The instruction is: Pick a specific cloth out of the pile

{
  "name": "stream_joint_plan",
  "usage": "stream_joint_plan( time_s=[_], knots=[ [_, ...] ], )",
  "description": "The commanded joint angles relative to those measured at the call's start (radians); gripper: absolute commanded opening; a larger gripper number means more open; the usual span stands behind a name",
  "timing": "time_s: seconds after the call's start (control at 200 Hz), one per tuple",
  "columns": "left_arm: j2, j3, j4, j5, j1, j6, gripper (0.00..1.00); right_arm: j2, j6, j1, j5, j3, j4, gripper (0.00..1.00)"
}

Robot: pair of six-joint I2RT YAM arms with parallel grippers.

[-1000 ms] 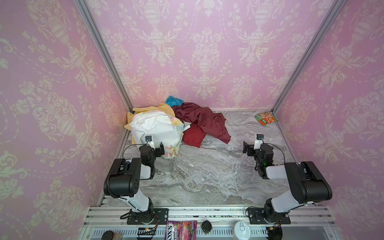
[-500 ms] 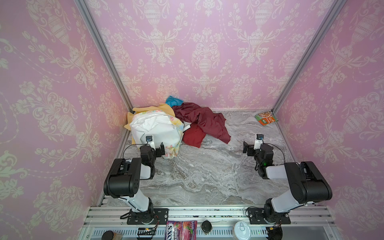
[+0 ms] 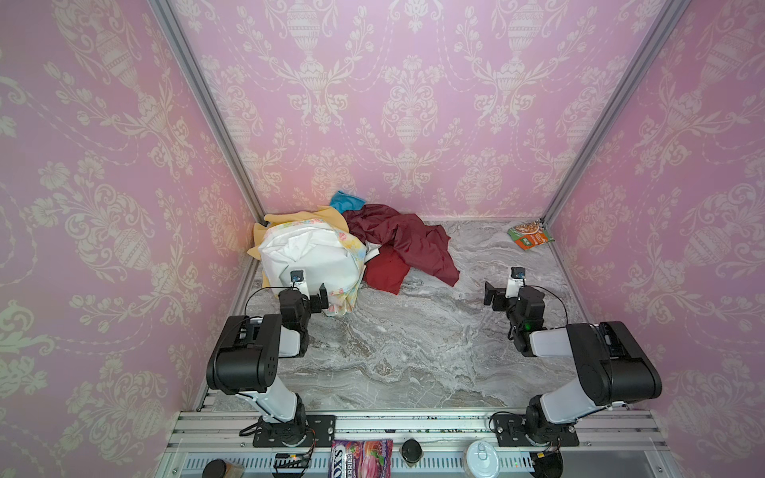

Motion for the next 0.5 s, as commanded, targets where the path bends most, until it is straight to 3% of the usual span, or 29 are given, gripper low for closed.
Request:
stream_joint_plan(
  time_s=[0.0, 0.495],
  knots=[
    [0.004, 0.015, -0.012, -0.020, -0.005, 0.006, 0.99, -0.005, 0.015, -0.001, -0.003, 0.008, 0.001, 1.00],
    [0.002, -0.003, 0.021, -0.119, -0.058, 0.046, 0.99, -0.009, -0.007, 0.037, 0.073, -0.011, 0.037, 1.00]
  ],
)
